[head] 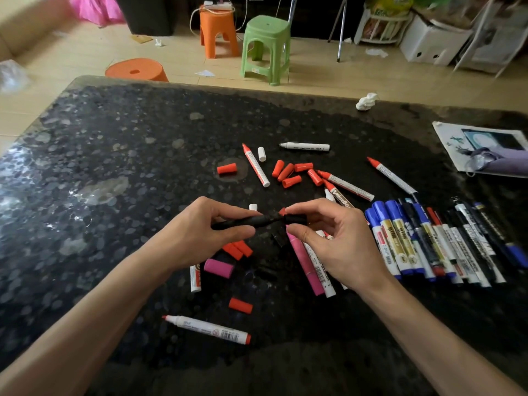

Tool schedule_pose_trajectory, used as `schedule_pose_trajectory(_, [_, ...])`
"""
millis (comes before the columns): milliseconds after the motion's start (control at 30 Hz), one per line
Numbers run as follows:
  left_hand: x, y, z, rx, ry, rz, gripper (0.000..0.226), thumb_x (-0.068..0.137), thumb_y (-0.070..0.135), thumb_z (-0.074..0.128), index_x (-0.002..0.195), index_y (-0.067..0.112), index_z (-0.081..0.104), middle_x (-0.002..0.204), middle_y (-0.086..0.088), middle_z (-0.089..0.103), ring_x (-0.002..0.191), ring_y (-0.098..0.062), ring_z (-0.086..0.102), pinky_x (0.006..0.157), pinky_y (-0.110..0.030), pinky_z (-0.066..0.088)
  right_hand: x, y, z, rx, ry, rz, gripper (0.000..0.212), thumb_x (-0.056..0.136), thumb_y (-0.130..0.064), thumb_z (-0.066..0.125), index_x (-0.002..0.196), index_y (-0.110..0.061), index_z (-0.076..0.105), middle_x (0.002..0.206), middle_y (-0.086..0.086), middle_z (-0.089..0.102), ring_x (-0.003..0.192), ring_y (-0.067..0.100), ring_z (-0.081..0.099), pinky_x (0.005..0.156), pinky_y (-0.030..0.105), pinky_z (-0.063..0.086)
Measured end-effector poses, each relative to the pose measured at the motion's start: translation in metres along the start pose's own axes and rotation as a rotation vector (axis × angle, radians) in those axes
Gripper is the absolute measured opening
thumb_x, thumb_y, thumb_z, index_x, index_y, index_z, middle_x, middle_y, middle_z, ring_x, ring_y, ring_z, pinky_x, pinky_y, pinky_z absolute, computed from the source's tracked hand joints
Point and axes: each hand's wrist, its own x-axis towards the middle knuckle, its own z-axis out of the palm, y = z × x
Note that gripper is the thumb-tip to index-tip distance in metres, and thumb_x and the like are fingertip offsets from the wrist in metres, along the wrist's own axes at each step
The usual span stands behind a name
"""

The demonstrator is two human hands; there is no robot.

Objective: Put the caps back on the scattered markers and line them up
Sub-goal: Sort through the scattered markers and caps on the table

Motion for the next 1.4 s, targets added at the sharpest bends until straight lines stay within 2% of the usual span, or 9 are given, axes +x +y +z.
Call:
schedule_pose_trajectory(167, [0.000, 0.002, 0.002, -0.020, -0.006, 0.015, 0.031, 0.092, 0.032, 0.074, 0.105, 0.061, 0.072, 0.076, -0.009, 0.071, 0.057, -0.016, 0.051, 0.057, -0.028, 0.042, -0.002, -0.002, 0.002, -0.086, -0.023, -0.064, 0.032, 0.088, -0.008, 0.080, 0.116, -0.023, 0.079, 0.109, -0.014, 0.073, 0.104, 0.006, 0.069, 0.091, 0.020, 0.055])
schedule_pose_trajectory(267, [-0.001, 0.003, 0.006, 0.031, -0.026, 0.065, 0.029, 0.094, 0.032, 0.073, 0.112, 0.054, 0.073, 0.083, 0.004, 0.074, 0.069, -0.021, 0.065, 0.066, -0.038, 0.051, -0.003, -0.002, 0.003, -0.136, -0.022, -0.117, 0.029, 0.088, -0.009, 0.080, 0.114, -0.021, 0.079, 0.106, -0.013, 0.073, 0.102, 0.007, 0.069, 0.089, 0.019, 0.054])
schedule_pose_trajectory(400, [0.001, 0.002, 0.012, 0.153, 0.045, 0.121, 0.024, 0.095, 0.034, 0.070, 0.115, 0.047, 0.075, 0.082, 0.016, 0.067, 0.073, -0.006, 0.059, 0.066, -0.023, 0.040, -0.004, 0.001, 0.001, -0.184, -0.014, -0.134, 0.027, 0.091, -0.015, 0.079, 0.116, -0.023, 0.079, 0.106, -0.015, 0.075, 0.104, 0.005, 0.069, 0.094, 0.025, 0.055])
schedule_pose_trajectory(500, [0.002, -0.002, 0.016, 0.171, 0.063, 0.122, 0.021, 0.095, 0.044, 0.067, 0.115, 0.049, 0.073, 0.088, 0.020, 0.067, 0.080, -0.004, 0.061, 0.072, -0.031, 0.044, -0.007, 0.001, 0.004, -0.156, -0.013, -0.095, 0.026, 0.093, -0.020, 0.077, 0.118, -0.023, 0.078, 0.106, -0.014, 0.076, 0.101, 0.006, 0.072, 0.094, 0.034, 0.058])
schedule_pose_trajectory(633, [0.002, -0.001, 0.017, 0.198, 0.056, 0.114, 0.029, 0.089, 0.054, 0.058, 0.116, 0.055, 0.069, 0.089, 0.022, 0.065, 0.083, -0.006, 0.060, 0.074, -0.037, 0.048, -0.007, 0.000, 0.003, -0.098, -0.043, -0.055, 0.023, 0.093, -0.016, 0.076, 0.116, -0.021, 0.078, 0.098, -0.010, 0.078, 0.091, 0.006, 0.075, 0.086, 0.028, 0.060])
schedule_pose_trajectory(767, [0.002, -0.001, 0.014, 0.213, 0.053, 0.133, 0.026, 0.095, 0.037, 0.070, 0.115, 0.055, 0.070, 0.085, 0.023, 0.062, 0.077, -0.001, 0.057, 0.070, -0.029, 0.040, -0.006, -0.001, 0.002, -0.114, -0.072, -0.068, 0.024, 0.092, -0.019, 0.078, 0.115, -0.022, 0.078, 0.106, -0.015, 0.077, 0.102, 0.000, 0.071, 0.092, 0.019, 0.055])
schedule_pose_trajectory(1000, [0.002, 0.000, 0.012, 0.160, 0.060, 0.145, 0.027, 0.093, 0.032, 0.074, 0.113, 0.050, 0.073, 0.085, 0.023, 0.066, 0.080, -0.001, 0.062, 0.071, -0.022, 0.042, -0.003, 0.000, -0.002, -0.101, -0.100, -0.024, 0.040, 0.086, -0.033, 0.081, 0.125, -0.036, 0.072, 0.110, -0.018, 0.074, 0.104, 0.002, 0.070, 0.092, 0.023, 0.057])
schedule_pose_trajectory(1233, [0.002, 0.001, 0.008, 0.187, 0.088, 0.122, 0.026, 0.092, 0.035, 0.075, 0.114, 0.049, 0.074, 0.084, 0.025, 0.067, 0.082, 0.003, 0.062, 0.074, -0.025, 0.045, -0.001, 0.001, -0.002, -0.053, -0.097, -0.005, 0.021, 0.093, -0.025, 0.077, 0.114, -0.027, 0.077, 0.103, -0.018, 0.076, 0.101, 0.005, 0.072, 0.091, 0.023, 0.057])
schedule_pose_trajectory(1400, [0.001, -0.003, -0.003, 0.228, 0.161, 0.032, 0.027, 0.093, 0.036, 0.073, 0.118, 0.045, 0.074, 0.085, 0.026, 0.071, 0.085, 0.003, 0.066, 0.080, -0.030, 0.052, -0.001, 0.010, -0.004, -0.286, 0.000, -0.008, 0.021, 0.090, -0.033, 0.079, 0.110, -0.034, 0.077, 0.104, -0.019, 0.069, 0.105, 0.000, 0.064, 0.091, 0.020, 0.051])
